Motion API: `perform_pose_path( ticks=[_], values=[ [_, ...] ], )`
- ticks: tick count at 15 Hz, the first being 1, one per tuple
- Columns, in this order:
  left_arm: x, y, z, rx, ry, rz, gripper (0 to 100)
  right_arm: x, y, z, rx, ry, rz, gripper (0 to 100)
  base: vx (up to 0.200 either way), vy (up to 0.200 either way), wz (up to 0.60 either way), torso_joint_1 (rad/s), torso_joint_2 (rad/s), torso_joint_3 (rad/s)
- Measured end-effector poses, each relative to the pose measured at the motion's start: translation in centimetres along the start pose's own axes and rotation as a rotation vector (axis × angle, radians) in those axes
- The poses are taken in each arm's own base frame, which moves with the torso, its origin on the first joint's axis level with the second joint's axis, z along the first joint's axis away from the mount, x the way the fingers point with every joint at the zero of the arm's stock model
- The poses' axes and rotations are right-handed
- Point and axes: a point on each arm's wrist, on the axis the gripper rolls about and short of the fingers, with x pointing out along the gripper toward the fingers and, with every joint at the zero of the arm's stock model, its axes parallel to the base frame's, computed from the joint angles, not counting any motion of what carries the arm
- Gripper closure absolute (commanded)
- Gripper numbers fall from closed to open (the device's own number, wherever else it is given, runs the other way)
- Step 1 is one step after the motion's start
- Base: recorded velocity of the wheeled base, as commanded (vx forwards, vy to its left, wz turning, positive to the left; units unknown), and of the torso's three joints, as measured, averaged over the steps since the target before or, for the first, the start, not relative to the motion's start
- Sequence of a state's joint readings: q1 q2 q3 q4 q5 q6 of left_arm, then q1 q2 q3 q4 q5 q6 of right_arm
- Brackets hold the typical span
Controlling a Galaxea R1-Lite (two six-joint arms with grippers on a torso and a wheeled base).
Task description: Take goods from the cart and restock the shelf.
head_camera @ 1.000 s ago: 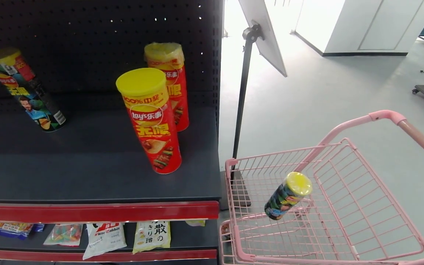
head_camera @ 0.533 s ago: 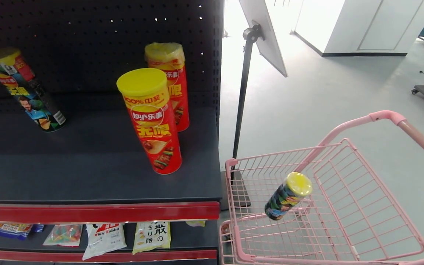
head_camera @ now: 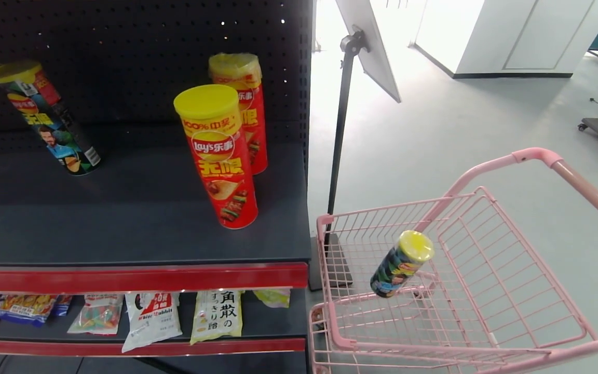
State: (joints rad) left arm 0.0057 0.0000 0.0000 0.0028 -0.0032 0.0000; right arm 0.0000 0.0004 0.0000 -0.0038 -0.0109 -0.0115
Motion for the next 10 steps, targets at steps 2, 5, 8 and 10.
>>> perform_pose_path(
  ticks=[2,5,8,10],
  values=[
    [0.00,0.00,0.01,0.000,0.000,0.000,0,0.00,0.00,0.00,0.000,0.000,0.000,0,0.000,0.000,0.00,0.000,0.00,0.000],
    [0.00,0.00,0.01,0.000,0.000,0.000,0,0.00,0.00,0.00,0.000,0.000,0.000,0,0.000,0.000,0.00,0.000,0.00,0.000],
    [0.00,0.00,0.01,0.000,0.000,0.000,0,0.00,0.00,0.00,0.000,0.000,0.000,0,0.000,0.000,0.00,0.000,0.00,0.000],
    [0.00,0.00,0.00,0.000,0.000,0.000,0,0.00,0.00,0.00,0.000,0.000,0.000,0,0.000,0.000,0.00,0.000,0.00,0.000]
  ],
)
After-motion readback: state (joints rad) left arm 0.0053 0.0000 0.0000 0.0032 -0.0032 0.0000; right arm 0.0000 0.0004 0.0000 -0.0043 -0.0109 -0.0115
